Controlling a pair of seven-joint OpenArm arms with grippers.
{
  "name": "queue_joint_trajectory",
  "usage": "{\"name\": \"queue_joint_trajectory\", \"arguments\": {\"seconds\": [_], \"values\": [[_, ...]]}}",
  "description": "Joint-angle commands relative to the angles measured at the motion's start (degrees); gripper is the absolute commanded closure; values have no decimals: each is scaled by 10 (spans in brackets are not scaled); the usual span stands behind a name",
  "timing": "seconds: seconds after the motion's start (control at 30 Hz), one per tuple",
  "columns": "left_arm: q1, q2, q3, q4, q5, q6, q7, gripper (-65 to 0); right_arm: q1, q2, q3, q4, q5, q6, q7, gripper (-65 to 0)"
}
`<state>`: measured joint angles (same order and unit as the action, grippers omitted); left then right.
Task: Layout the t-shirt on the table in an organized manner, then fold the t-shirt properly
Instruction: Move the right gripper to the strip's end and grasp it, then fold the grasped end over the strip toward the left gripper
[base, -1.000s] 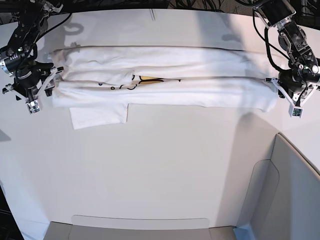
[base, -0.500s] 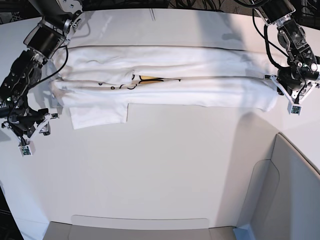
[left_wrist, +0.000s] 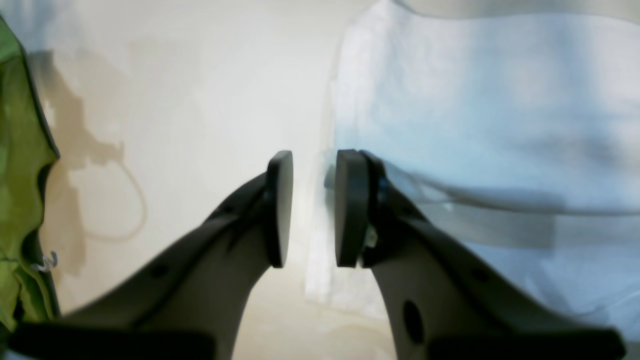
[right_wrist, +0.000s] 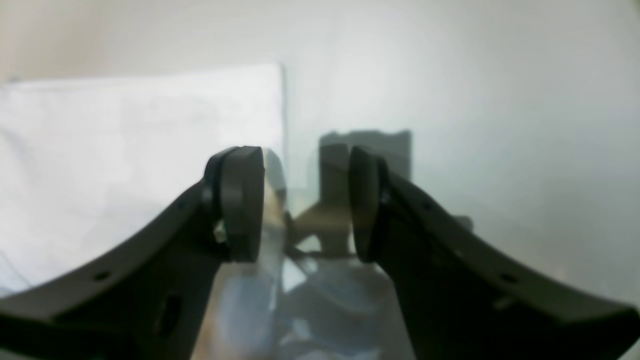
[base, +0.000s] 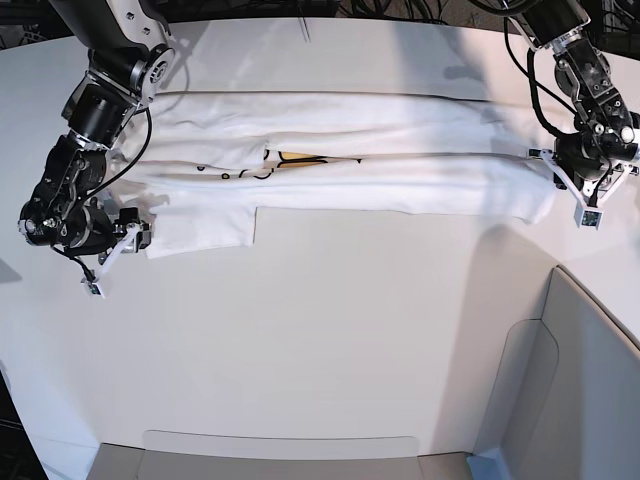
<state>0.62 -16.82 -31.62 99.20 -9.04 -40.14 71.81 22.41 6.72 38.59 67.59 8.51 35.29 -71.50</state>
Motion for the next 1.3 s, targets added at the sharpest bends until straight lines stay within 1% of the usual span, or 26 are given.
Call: {"name": "queue_joint_trajectory", "arguments": {"seconds": [0.0,0.07,0.17,0.23,0.27,0.3,0.37,0.4,0.5,0.57,0.63,0.7,0.8,0.87,1.0,1.07,1.17,1.2,1.27], "values": [[-8,-9,-2,10,-3,1,-8,-159,10,-5,0,-5,11,0,-5,-279],[-9,-9,-2,10,-3,1,-8,-159,10,-11,0,-18,30,0,-5,-279],[-9,-9,-2,10,-3,1,-8,-159,10,-11,0,-42,56,0,-5,-277],[-9,-9,-2,10,-3,1,-8,-159,9,-11,0,-48,69,0,-5,-258],[-9,-9,-2,10,-3,1,-8,-159,8,-10,-3,-48,76,0,-5,-226],[-9,-10,-2,10,-3,1,-8,-159,8,-10,-3,-48,81,0,-6,-180],[-9,-10,-2,10,-3,1,-8,-159,10,-7,-1,-45,98,0,-19,-45],[-9,-10,-2,10,-3,1,-8,-159,10,-7,0,-43,110,0,-26,0],[-9,-9,-2,10,-3,1,-8,-159,9,-2,-5,-14,139,0,-63,0],[-9,-9,-2,10,-3,1,-8,-159,4,-3,-4,33,155,0,-85,0],[-9,-9,-2,10,-3,1,-8,-159,-16,-7,-5,103,162,1,-85,0],[-9,-9,-2,10,-3,1,-8,-159,-36,-20,-11,171,162,3,-85,0],[-9,-9,-2,10,-3,1,-8,-159,-88,-32,-50,291,162,3,-85,0],[-9,-9,-2,10,-3,1,-8,-159,-134,-40,-87,378,162,3,-85,0],[-9,-8,-2,10,-3,1,-8,-159,-210,-61,-140,488,162,4,-85,0],[-9,-8,-2,10,-3,1,-8,-159,-249,-76,-158,507,165,4,-85,0],[-9,-8,-2,10,-3,1,-8,-159,-286,-83,-159,505,166,5,-85,0],[-9,-8,-2,10,-3,1,-8,-159,-297,-83,-160,505,174,5,-85,0],[-9,-8,-2,10,-3,1,-8,-159,-317,-83,-158,505,208,5,-85,0]]}}
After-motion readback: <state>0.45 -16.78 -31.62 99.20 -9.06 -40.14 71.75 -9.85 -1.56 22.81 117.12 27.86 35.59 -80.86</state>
